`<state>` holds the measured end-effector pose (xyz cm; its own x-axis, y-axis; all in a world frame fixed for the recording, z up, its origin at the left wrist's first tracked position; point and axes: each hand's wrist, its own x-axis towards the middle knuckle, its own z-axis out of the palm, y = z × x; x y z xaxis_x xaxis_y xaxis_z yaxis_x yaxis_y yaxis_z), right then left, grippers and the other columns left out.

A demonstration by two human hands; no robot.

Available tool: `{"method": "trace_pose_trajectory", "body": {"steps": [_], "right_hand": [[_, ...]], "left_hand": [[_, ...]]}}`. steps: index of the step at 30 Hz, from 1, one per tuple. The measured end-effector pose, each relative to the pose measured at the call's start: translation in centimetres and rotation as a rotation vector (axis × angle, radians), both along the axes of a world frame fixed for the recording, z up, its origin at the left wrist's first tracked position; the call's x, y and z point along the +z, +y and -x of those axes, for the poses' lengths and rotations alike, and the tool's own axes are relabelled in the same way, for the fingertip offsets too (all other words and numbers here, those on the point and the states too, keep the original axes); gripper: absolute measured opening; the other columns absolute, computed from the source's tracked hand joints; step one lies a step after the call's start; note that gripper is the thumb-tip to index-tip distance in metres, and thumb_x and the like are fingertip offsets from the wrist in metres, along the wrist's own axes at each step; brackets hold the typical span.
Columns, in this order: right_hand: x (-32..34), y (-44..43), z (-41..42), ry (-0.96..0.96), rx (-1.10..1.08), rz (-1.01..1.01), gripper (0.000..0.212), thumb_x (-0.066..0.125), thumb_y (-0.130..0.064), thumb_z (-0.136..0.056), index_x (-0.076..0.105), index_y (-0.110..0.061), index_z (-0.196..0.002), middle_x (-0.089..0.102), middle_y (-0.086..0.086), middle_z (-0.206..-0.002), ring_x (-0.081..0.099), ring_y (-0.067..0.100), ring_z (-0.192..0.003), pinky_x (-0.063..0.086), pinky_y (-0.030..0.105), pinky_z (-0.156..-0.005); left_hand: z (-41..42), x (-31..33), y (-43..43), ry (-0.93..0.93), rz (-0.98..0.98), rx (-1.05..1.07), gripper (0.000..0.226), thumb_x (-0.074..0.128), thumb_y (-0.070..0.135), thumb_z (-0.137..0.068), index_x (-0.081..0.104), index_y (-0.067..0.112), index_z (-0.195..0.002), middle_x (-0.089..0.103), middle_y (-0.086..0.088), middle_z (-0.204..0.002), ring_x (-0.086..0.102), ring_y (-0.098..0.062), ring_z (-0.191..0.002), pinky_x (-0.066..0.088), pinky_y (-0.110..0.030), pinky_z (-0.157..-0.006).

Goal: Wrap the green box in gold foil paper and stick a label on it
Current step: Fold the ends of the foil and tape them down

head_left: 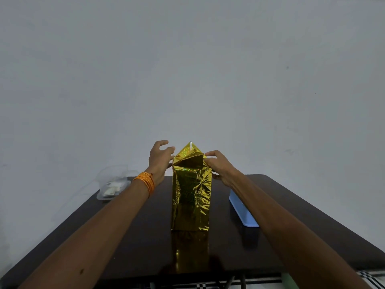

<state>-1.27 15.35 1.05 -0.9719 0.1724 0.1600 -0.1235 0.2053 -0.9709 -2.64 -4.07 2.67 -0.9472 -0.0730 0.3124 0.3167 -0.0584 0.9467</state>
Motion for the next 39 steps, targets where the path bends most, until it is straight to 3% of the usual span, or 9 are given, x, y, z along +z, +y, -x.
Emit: {"method": "trace_pose_trajectory", "body": {"steps": [3, 7, 10, 14, 17, 21, 25, 30, 39], "right_hand": [[0.1, 0.1, -0.3, 0.009, 0.017, 0.006, 0.04, 0.065, -0.03, -0.093, 0.049, -0.018, -0.128, 0.06, 0.009, -0.112, 0.054, 0.017, -0.093, 0.041, 0.03, -0.068], [0.3, 0.9, -1.1, 0.037, 0.016, 0.049, 0.047, 0.061, -0.046, -0.096, 0.047, -0.014, -0.127, 0.059, 0.012, -0.119, 0.059, 0.02, -0.098, 0.049, 0.031, -0.073], [0.6, 2.3, -2.0, 0.076, -0.035, 0.021, 0.046, 0.059, -0.043, -0.098, 0.047, -0.012, -0.129, 0.059, 0.012, -0.117, 0.059, 0.018, -0.096, 0.052, 0.029, -0.075], [0.5, 4.2, -3.2, 0.072, -0.07, 0.013, 0.04, 0.061, -0.039, -0.098, 0.051, -0.012, -0.125, 0.063, 0.01, -0.109, 0.061, 0.017, -0.089, 0.052, 0.028, -0.072], [0.0, 5.9, -4.2, 0.058, -0.094, -0.017, 0.034, 0.062, -0.036, -0.097, 0.053, -0.013, -0.12, 0.065, 0.009, -0.107, 0.063, 0.017, -0.09, 0.053, 0.031, -0.079], [-0.9, 8.2, -5.5, 0.042, -0.143, -0.025, 0.031, 0.064, -0.034, -0.096, 0.055, -0.013, -0.117, 0.068, 0.009, -0.105, 0.065, 0.018, -0.089, 0.053, 0.029, -0.074], [-1.6, 10.3, -6.6, 0.036, -0.203, -0.054, 0.026, 0.064, -0.031, -0.095, 0.06, -0.011, -0.112, 0.069, 0.009, -0.102, 0.064, 0.016, -0.085, 0.049, 0.025, -0.067], [-2.9, 12.9, -7.8, 0.027, -0.253, -0.129, 0.025, 0.065, -0.031, -0.093, 0.065, -0.009, -0.105, 0.07, 0.007, -0.093, 0.06, 0.014, -0.078, 0.048, 0.027, -0.068], [-6.2, 16.5, -8.9, -0.01, -0.28, -0.202, 0.022, 0.063, -0.024, -0.095, 0.06, -0.011, -0.077, 0.061, 0.003, -0.075, 0.049, 0.012, -0.063, 0.04, 0.023, -0.055]], "left_hand": [[-0.8, 1.2, 0.7, 0.046, 0.014, 0.032, 0.033, 0.058, 0.02, -0.095, 0.053, 0.021, -0.127, 0.063, -0.01, -0.123, 0.065, -0.022, -0.102, 0.055, -0.039, -0.086], [-2.1, 2.9, 2.0, 0.177, 0.14, 0.11, 0.03, 0.059, 0.019, -0.093, 0.057, 0.021, -0.123, 0.064, -0.006, -0.114, 0.063, -0.02, -0.102, 0.045, -0.025, -0.074], [-3.3, 3.9, 3.1, 0.291, 0.237, 0.119, 0.028, 0.057, 0.016, -0.095, 0.058, 0.018, -0.123, 0.064, -0.001, -0.103, 0.062, -0.017, -0.095, 0.042, -0.017, -0.066], [-4.3, 4.7, 4.8, 0.385, 0.313, 0.135, 0.025, 0.056, 0.013, -0.095, 0.061, 0.017, -0.119, 0.061, 0.007, -0.089, 0.059, -0.005, -0.082, 0.048, -0.018, -0.07], [-5.2, 5.1, 6.4, 0.46, 0.376, 0.145, 0.024, 0.056, 0.011, -0.094, 0.064, 0.017, -0.116, 0.067, 0.001, -0.09, 0.059, -0.004, -0.078, 0.044, -0.014, -0.064], [-6.3, 5.7, 8.9, 0.585, 0.446, 0.145, 0.02, 0.057, 0.01, -0.091, 0.068, 0.018, -0.107, 0.069, 0.0, -0.086, 0.066, -0.016, -0.081, 0.055, -0.031, -0.074], [-6.7, 5.3, 12.0, 0.663, 0.528, 0.099, 0.018, 0.058, 0.011, -0.09, 0.07, 0.018, -0.102, 0.07, 0.001, -0.087, 0.065, -0.014, -0.082, 0.057, -0.036, -0.078], [-6.5, 2.9, 15.5, 0.604, 0.617, -0.012, 0.019, 0.058, 0.011, -0.089, 0.069, 0.02, -0.101, 0.071, 0.0, -0.086, 0.066, -0.015, -0.08, 0.057, -0.038, -0.079], [-4.5, -3.8, 18.3, 0.276, 0.759, -0.216, 0.029, 0.058, 0.008, -0.082, 0.067, 0.019, -0.107, 0.068, -0.005, -0.097, 0.064, -0.025, -0.091, 0.055, -0.039, -0.08]]}}
